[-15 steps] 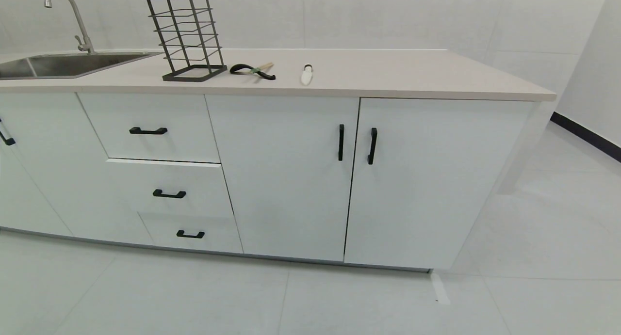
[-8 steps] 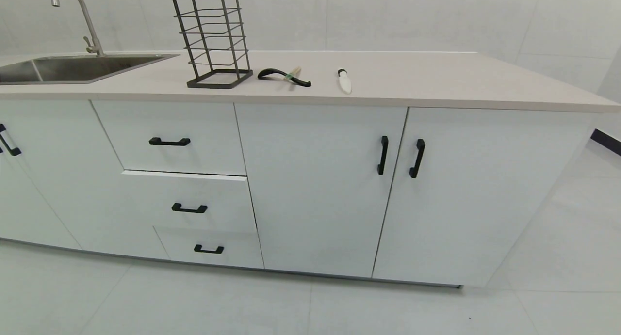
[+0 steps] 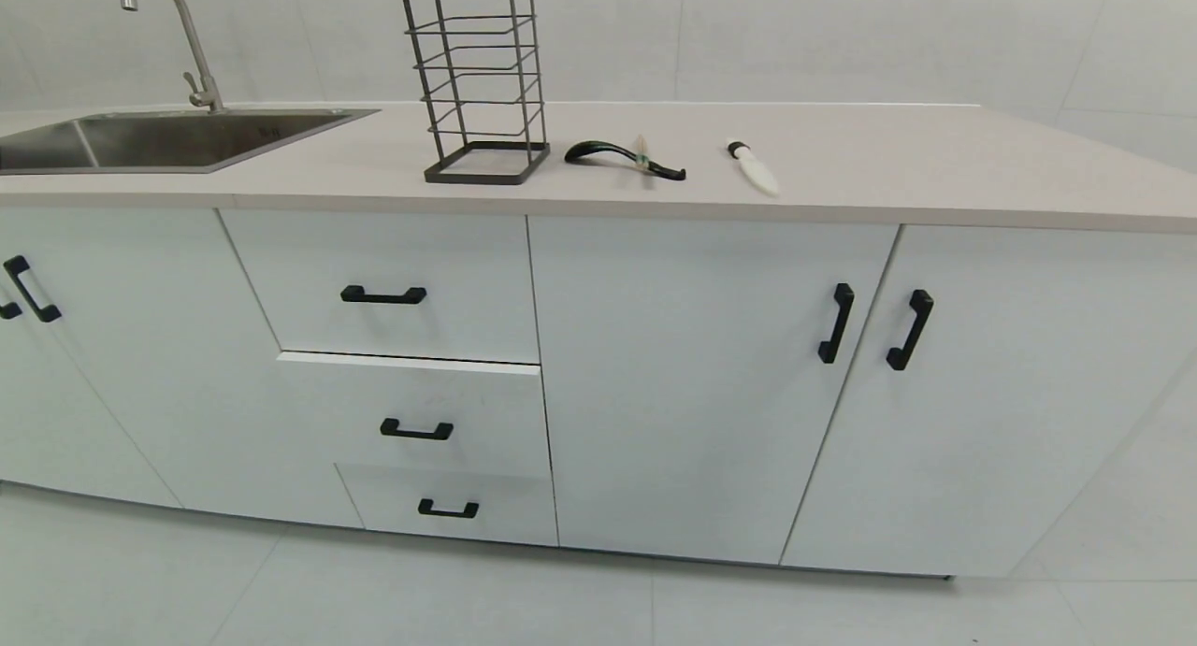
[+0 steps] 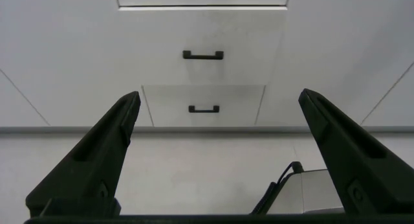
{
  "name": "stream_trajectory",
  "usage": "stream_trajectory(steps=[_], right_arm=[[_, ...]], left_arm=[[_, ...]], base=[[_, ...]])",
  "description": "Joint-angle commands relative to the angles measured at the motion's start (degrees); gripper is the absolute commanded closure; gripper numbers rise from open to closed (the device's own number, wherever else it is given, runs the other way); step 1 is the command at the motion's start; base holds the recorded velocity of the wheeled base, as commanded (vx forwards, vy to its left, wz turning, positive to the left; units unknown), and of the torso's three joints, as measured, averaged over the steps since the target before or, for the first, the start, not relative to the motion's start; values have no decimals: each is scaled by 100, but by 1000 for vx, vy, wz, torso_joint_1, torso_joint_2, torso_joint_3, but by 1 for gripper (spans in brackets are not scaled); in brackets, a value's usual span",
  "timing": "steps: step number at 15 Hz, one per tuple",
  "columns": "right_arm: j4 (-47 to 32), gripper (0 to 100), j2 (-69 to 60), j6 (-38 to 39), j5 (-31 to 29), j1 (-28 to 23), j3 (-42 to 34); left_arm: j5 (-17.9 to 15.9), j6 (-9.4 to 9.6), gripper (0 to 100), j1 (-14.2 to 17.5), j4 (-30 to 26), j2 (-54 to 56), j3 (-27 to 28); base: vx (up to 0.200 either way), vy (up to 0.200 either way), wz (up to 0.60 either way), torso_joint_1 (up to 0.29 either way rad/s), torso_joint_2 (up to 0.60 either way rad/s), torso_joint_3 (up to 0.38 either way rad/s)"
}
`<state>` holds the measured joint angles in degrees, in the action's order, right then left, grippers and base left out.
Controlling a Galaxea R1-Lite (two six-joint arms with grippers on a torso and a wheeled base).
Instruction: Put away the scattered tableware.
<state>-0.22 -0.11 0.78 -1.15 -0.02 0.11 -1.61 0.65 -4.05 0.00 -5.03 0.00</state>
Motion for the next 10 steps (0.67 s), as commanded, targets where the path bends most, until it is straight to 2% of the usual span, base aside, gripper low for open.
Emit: stream_trajectory(steps=[1,5,9,10], right_arm=[[-4,100,11,1,0,2,-2],[-4,100,11,1,0,2,7],[-4,100,11,1,0,2,-2],[-4,100,11,1,0,2,7]], left_arm=[[3,6,0,0,0,-6,0],[3,-3,0,0,0,-6,0],[3,-3,0,106,0,29,0],[3,-3,0,141,0,73,0]], base=[[0,0,0,0,0,0],[0,0,0,0,0,0],[200,0,0,2,1,6],[0,0,0,0,0,0]])
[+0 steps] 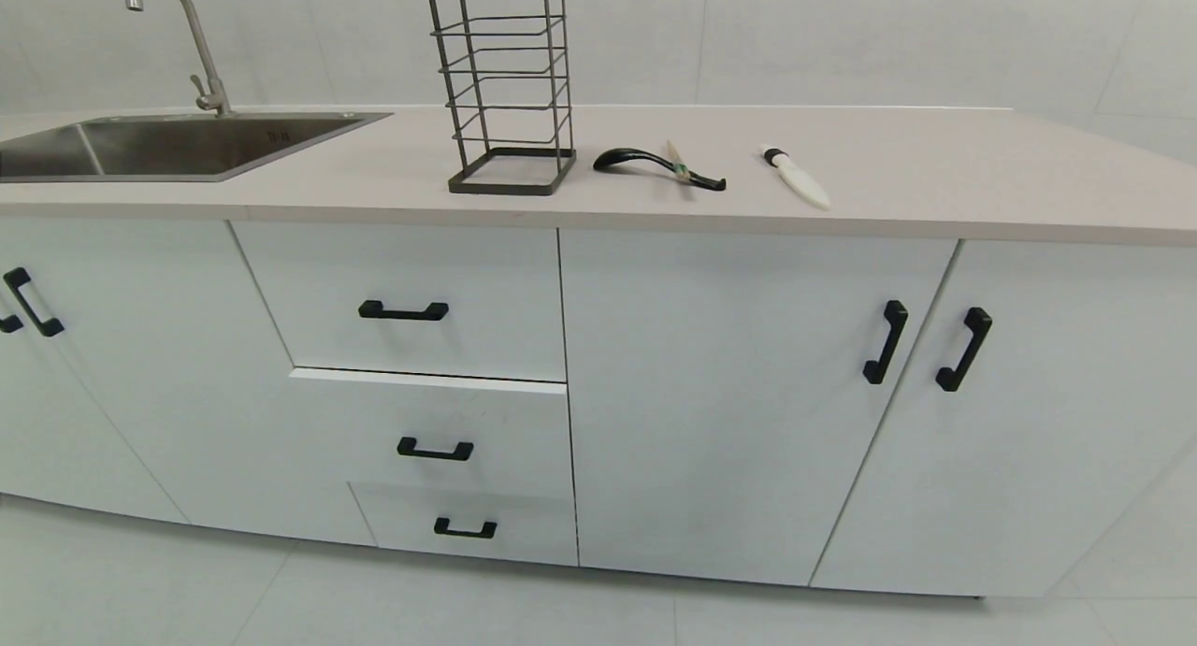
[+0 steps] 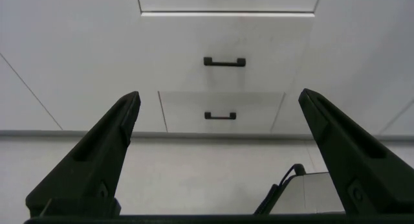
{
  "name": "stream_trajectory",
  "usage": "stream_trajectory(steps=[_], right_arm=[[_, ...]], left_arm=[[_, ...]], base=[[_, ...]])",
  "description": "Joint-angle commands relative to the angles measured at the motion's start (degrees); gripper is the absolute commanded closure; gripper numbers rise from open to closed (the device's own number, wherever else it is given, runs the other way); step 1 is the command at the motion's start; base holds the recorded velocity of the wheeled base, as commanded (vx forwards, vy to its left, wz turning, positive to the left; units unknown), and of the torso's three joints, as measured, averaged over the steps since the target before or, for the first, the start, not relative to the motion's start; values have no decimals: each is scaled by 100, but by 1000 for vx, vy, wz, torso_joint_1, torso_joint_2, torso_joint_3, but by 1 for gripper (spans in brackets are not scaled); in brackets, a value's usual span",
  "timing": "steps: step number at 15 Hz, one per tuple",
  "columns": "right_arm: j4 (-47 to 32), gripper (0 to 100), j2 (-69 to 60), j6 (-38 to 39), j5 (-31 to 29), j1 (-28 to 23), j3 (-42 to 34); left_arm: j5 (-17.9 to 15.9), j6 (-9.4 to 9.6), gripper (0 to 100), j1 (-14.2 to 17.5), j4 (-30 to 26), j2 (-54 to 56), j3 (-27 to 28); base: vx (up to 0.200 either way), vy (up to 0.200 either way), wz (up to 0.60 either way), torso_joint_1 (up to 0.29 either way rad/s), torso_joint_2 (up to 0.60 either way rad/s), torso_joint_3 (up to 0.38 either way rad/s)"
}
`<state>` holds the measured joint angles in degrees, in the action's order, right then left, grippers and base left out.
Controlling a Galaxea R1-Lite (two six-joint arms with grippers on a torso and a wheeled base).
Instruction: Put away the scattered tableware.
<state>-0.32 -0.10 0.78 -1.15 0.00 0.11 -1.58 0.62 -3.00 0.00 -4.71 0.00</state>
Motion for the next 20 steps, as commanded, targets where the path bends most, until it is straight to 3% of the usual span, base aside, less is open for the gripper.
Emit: stream_trajectory(steps=[1,4,7,11,16,20], right_arm=[[5,100,10,1,0,0,-2],[5,100,10,-16,-8,0,7],[5,100,10,-16,-8,0,7],[5,100,10,-25,-8,0,-2],[5,100,10,-25,-8,0,7],[5,100,10,-16,-8,0,-2]], left_arm=[[0,8,0,45,0,49,0],[-17,-1,0,45,0,49,0],[-26,26,0,45,0,49,0],[-26,-9,0,291,0,471,0],[-44,-27,0,291,0,471,0],[-52,-18,0,291,9,471,0]], base=[[0,0,0,0,0,0],[0,0,0,0,0,0],[0,0,600,4,5,2],[0,0,0,0,0,0],[0,0,0,0,0,0],[150,0,0,2,-1,2]])
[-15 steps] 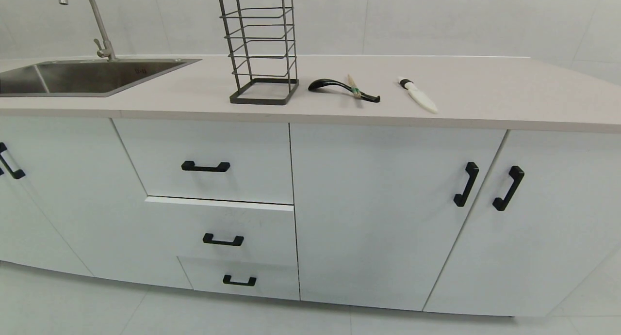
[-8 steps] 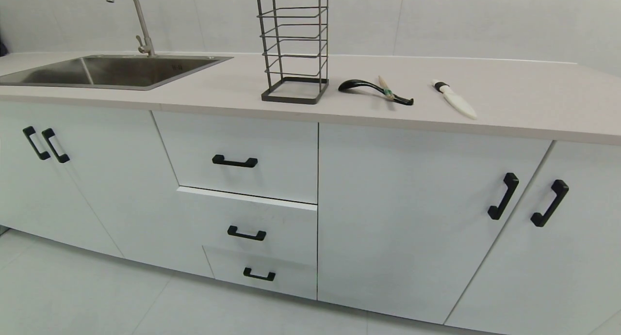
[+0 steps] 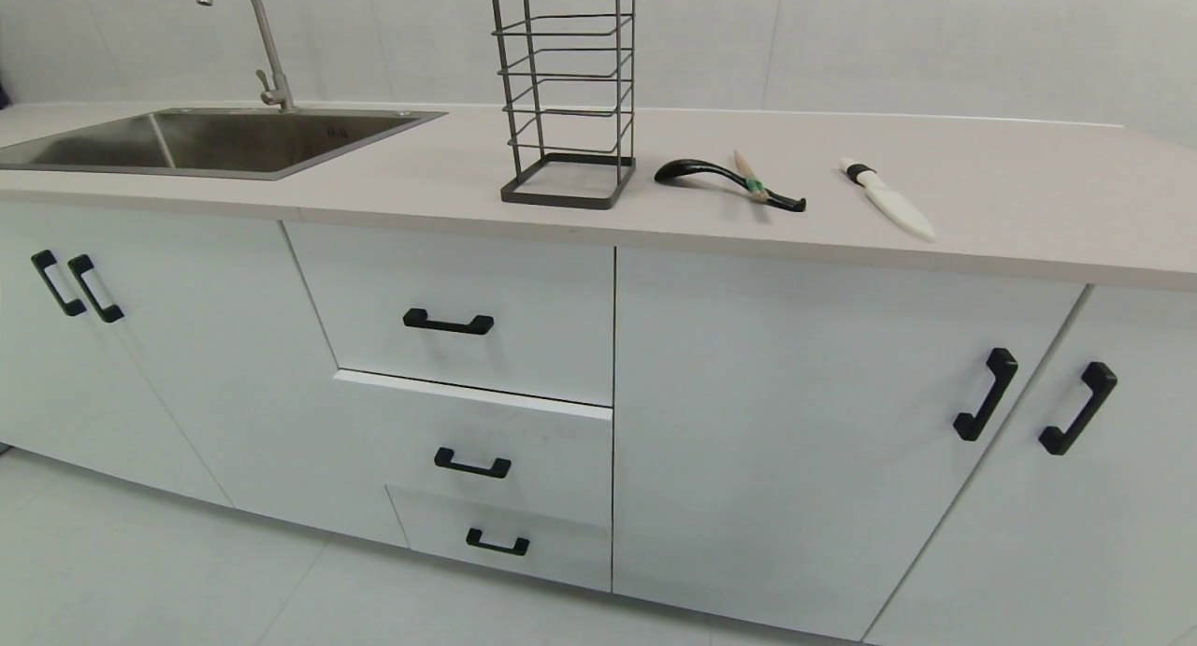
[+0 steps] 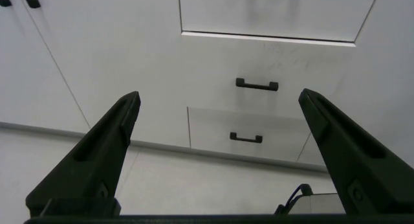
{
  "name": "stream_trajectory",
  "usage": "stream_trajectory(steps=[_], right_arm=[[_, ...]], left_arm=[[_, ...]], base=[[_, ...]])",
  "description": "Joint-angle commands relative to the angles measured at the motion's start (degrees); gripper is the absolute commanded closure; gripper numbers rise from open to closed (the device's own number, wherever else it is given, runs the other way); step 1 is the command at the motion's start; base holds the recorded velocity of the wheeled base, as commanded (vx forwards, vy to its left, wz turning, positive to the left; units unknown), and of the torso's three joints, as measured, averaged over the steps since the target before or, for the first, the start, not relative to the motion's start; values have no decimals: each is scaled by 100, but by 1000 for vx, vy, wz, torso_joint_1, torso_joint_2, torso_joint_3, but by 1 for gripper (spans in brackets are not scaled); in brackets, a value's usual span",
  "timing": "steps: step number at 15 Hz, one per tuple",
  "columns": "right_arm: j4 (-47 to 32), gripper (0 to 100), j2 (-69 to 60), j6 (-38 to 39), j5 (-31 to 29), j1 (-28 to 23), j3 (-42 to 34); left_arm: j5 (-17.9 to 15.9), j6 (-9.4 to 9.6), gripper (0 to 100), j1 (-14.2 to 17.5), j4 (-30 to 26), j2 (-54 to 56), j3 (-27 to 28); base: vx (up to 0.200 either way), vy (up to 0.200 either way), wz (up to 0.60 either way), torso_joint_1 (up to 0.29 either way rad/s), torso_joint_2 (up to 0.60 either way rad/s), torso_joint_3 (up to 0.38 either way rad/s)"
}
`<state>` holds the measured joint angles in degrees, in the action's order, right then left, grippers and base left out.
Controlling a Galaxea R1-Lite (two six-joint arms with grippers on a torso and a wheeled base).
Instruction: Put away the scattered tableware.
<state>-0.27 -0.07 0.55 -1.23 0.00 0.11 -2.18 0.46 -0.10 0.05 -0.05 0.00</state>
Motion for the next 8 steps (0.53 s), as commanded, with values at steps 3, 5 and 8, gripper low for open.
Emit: stream_trajectory(steps=[3,5,8], right_arm=[[0,100,7,7,0,0,7],[9,100,7,-152,220,9,7],[-8,100,7,-46,211,0,7]], left_arm=[[7,6,0,1,4,5,0],[-10,-46,0,1,4,5,0],[-37,-46,0,10,39,5,0]], base=[[0,0,0,0,0,0],[0,0,0,0,0,0],[0,0,0,0,0,0]])
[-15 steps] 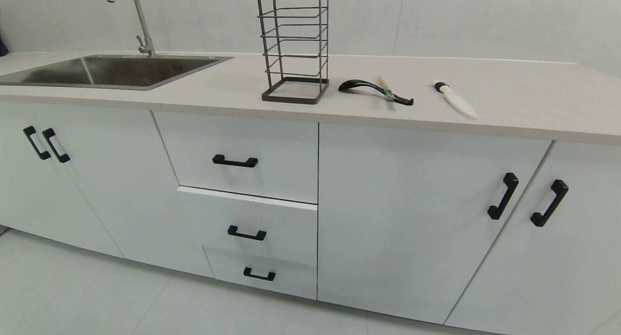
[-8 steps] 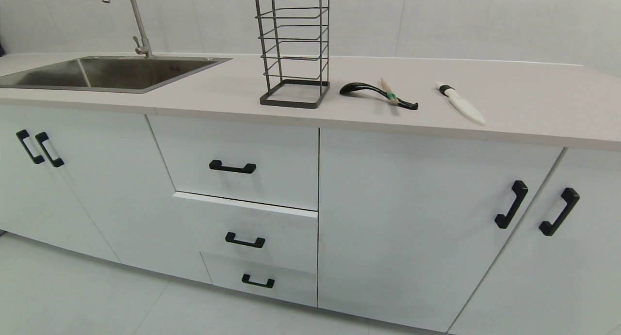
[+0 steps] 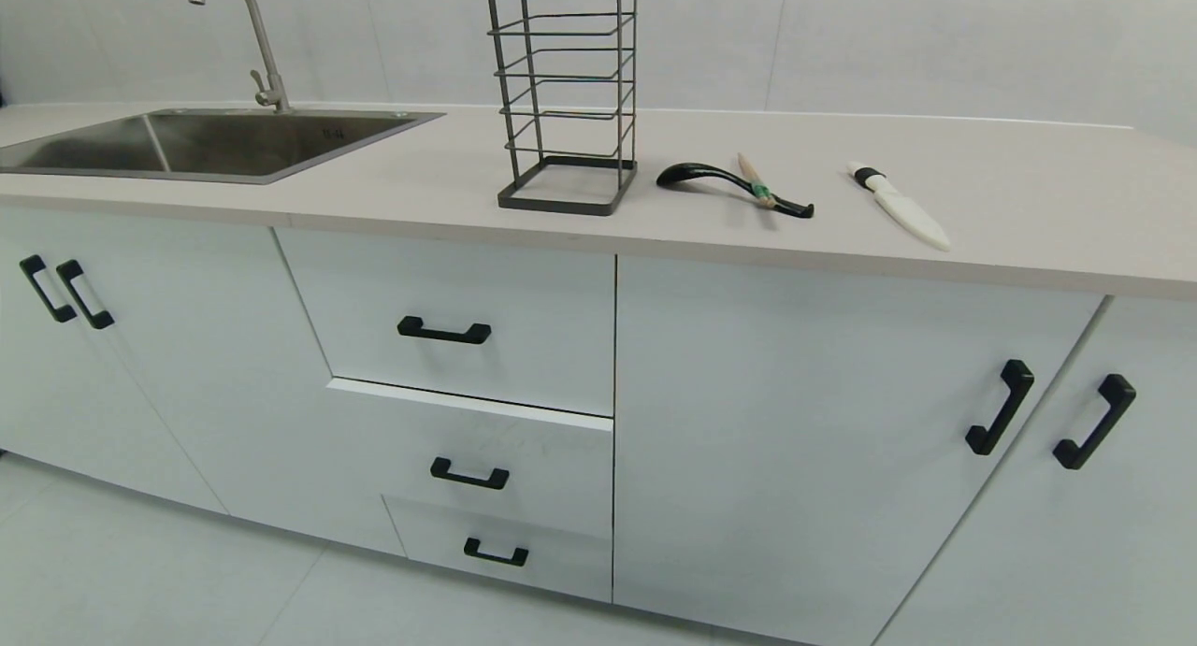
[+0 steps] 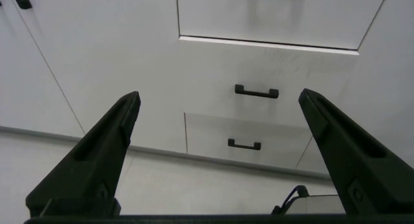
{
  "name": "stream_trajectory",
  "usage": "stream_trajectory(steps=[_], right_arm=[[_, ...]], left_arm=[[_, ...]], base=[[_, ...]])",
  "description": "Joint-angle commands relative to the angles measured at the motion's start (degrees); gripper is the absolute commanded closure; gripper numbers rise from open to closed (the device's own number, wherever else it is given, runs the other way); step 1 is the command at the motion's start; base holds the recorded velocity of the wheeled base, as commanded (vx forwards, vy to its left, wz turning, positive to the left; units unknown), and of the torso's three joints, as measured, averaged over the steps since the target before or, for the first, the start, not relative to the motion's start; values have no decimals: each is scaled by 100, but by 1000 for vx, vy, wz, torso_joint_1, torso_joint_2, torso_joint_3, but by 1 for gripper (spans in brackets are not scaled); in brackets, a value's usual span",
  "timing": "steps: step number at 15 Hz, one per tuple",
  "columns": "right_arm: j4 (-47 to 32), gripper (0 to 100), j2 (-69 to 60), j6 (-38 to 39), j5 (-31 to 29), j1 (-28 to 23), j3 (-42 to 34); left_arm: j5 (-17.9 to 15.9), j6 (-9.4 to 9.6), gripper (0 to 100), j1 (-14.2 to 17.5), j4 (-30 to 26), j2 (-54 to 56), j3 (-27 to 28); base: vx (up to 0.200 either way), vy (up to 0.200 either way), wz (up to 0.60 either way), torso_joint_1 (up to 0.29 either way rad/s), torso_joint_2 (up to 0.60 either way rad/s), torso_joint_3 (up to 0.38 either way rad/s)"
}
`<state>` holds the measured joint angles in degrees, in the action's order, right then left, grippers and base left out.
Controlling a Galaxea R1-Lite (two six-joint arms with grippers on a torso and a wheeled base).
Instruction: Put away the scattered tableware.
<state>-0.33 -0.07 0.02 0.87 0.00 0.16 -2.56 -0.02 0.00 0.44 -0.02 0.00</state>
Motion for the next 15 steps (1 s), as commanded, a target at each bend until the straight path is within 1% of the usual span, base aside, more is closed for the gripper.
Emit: stream_trajectory(steps=[1,2,3,4,5,6,8,9,10,11,12,14,15], right_arm=[[-2,100,7,6,1,0,2],[-2,100,7,6,1,0,2],[-2,100,7,6,1,0,-7],[-2,100,7,6,1,0,-7],[-2,100,7,6,1,0,-7],[-2,100,7,6,1,0,2],[-2,100,7,6,1,0,-7],[-2,100,7,6,1,0,2],[-2,100,7,6,1,0,-7],[-2,100,7,6,1,0,-7],[-2,100,7,6,1,0,2],[-2,100,7,6,1,0,-7],[-2,100,7,6,1,0,2]], left_arm=[[-69,169,0,9,237,2,255],[-289,117,0,105,501,-411,1134],[-350,99,0,141,545,-859,1564],[-359,99,0,141,527,-868,1573],[-438,143,0,18,422,-1167,1512],[-500,152,0,-35,422,-1298,1450],[-843,266,0,-167,413,-1720,1389],[-1203,565,0,-308,422,-2142,1433],[-1229,890,0,-413,422,-2406,1477],[-1229,1101,0,-483,422,-2582,1538],[-1238,1453,0,-659,422,-2995,1714],[-1247,1954,0,-932,457,-3715,1969],[-1256,2147,0,-1020,475,-3917,1978]], base=[[0,0,0,0,0,0],[0,0,0,0,0,0],[0,0,0,0,0,0],[0,0,0,0,0,0],[0,0,0,0,0,0],[0,0,0,0,0,0],[0,0,0,0,0,0],[0,0,0,0,0,0],[0,0,0,0,0,0],[0,0,0,0,0,0],[0,0,0,0,0,0],[0,0,0,0,0,0],[0,0,0,0,0,0]])
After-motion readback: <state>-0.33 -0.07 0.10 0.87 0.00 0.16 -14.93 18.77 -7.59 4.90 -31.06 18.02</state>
